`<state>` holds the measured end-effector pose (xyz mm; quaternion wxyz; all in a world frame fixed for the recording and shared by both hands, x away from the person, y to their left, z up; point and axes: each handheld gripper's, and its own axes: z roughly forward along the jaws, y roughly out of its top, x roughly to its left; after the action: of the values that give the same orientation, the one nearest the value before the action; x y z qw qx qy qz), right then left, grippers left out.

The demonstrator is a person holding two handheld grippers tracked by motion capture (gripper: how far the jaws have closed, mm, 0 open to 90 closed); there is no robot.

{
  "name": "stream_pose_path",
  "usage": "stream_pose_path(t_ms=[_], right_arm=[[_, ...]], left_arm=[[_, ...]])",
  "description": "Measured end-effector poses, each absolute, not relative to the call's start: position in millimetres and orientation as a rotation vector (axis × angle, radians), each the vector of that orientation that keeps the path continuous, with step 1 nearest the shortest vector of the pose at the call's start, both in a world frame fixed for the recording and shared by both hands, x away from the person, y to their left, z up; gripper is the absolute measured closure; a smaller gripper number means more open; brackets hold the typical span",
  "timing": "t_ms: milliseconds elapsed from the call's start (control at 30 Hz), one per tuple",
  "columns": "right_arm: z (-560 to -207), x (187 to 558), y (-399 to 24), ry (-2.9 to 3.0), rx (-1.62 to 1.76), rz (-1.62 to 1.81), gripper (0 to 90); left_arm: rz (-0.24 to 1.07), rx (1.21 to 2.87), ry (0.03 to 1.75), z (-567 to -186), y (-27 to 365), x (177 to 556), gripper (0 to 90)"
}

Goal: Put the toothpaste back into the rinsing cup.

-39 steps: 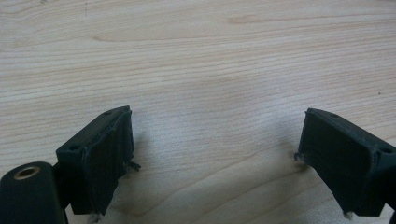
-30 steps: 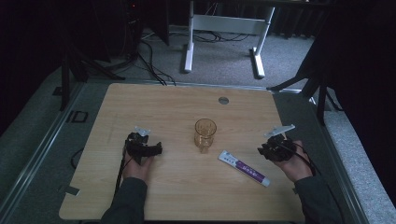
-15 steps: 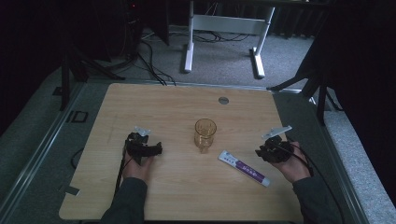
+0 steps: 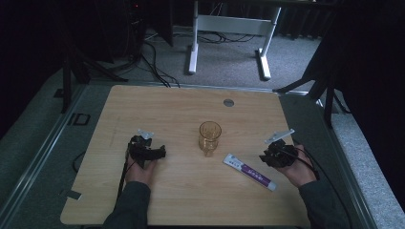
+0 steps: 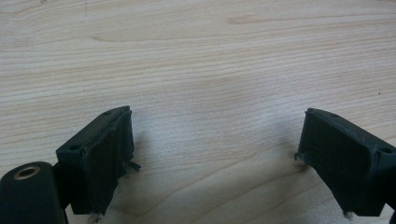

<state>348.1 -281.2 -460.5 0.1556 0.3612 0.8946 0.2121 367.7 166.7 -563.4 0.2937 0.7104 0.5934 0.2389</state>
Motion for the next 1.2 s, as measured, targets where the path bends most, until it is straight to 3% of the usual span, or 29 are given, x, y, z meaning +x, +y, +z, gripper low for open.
stream_pose_path(t_ms=[1200], right_arm=[[-462,349,-265,2.672,0.951,0.491,68.6]], left_arm=[[0.636,1.892,1.58,-563,167,368,10.5]])
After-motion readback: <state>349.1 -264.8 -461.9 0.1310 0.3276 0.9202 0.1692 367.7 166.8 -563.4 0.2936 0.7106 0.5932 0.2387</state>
